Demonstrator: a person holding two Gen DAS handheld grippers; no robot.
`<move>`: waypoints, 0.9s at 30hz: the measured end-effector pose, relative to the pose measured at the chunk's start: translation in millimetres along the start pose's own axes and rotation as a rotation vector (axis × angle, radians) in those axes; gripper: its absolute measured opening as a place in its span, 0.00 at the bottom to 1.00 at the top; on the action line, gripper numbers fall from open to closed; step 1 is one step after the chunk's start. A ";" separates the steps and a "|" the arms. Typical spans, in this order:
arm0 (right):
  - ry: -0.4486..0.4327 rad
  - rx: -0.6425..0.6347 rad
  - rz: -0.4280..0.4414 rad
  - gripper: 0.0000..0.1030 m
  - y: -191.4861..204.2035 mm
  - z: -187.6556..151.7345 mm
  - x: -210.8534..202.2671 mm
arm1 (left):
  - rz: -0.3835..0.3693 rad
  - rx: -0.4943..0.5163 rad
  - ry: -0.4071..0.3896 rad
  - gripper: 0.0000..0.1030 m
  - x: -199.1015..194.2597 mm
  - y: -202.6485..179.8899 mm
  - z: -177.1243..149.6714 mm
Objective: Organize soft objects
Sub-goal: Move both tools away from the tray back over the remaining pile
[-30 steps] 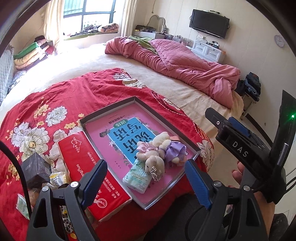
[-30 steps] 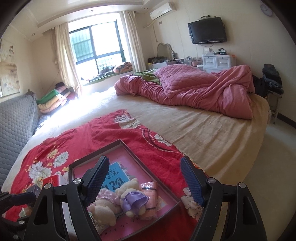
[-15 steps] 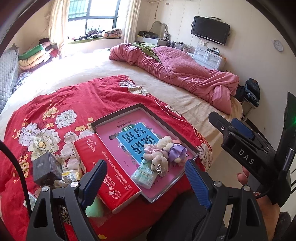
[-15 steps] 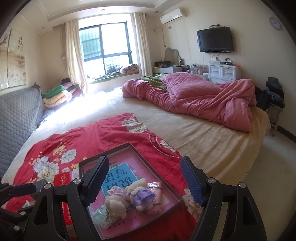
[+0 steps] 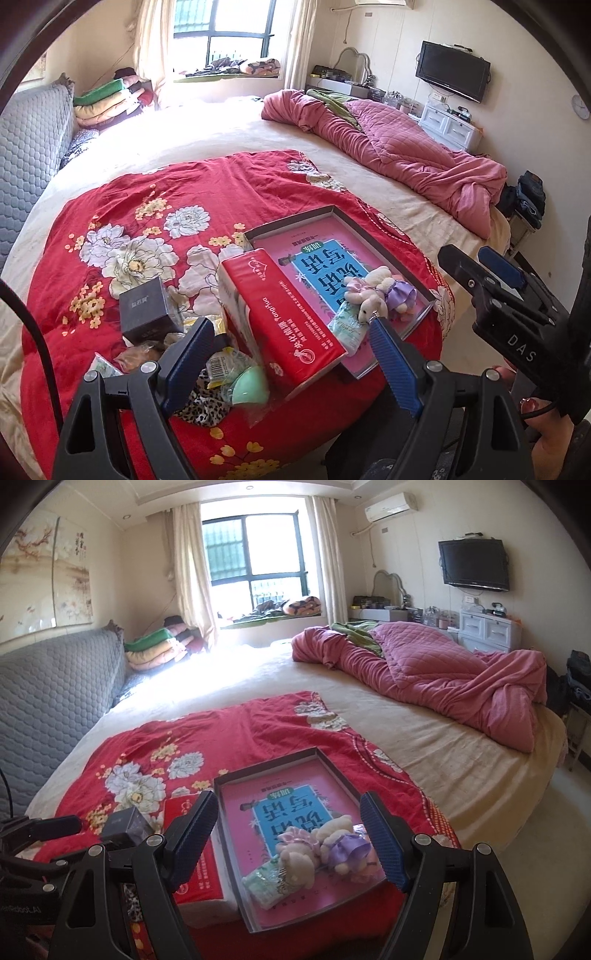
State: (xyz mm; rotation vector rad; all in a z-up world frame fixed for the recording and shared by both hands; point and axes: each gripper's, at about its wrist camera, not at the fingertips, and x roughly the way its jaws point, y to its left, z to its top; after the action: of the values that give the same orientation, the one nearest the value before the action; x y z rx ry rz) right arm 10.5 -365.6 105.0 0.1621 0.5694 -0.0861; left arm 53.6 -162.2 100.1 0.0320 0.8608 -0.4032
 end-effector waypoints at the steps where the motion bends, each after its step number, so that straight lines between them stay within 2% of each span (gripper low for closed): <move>1: 0.003 -0.006 0.010 0.78 3.9 -0.5 0.3 | 0.004 -0.008 0.000 0.83 -0.7 4.4 -0.7; 9: 0.008 -0.067 0.100 0.78 34.4 -2.9 -5.1 | 0.020 -0.100 0.002 0.83 -21.6 54.3 -6.2; 14: 0.005 -0.129 0.153 0.78 56.7 -5.8 -7.1 | 0.099 -0.176 -0.040 0.83 -44.3 98.8 -5.1; 19: 0.016 -0.186 0.200 0.78 76.7 -13.3 -7.8 | 0.135 -0.254 -0.051 0.83 -56.8 137.5 -14.7; 27: 0.051 -0.245 0.252 0.78 95.2 -23.6 -4.1 | 0.164 -0.299 -0.021 0.83 -55.2 164.4 -40.8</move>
State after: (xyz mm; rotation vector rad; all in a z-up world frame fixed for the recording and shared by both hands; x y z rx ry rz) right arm 6.5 -267.6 99.9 -0.0033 0.6013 0.2320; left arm 50.5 15.7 92.4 -0.1770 0.8834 -0.1187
